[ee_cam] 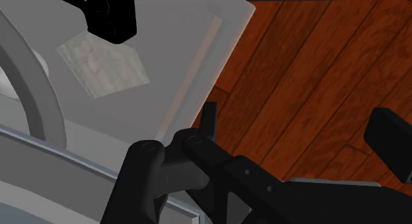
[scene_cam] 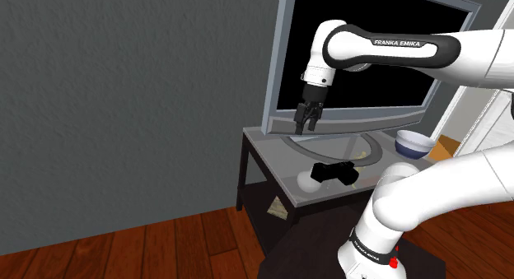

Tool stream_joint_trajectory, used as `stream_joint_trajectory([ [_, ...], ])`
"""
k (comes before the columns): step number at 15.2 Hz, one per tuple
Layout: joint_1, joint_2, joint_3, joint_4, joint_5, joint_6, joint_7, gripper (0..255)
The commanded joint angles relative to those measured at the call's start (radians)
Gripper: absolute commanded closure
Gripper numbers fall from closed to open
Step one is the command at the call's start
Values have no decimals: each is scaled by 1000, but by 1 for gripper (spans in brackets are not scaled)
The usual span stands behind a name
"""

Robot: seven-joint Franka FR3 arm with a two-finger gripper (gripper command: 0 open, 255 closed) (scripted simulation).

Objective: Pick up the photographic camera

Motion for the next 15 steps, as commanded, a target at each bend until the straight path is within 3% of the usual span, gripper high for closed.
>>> stream_joint_trajectory([
  [1, 0, 0, 0, 0, 0, 0, 0, 0],
  [15, -149, -79, -179, -378, -261, 337, -239, 0],
])
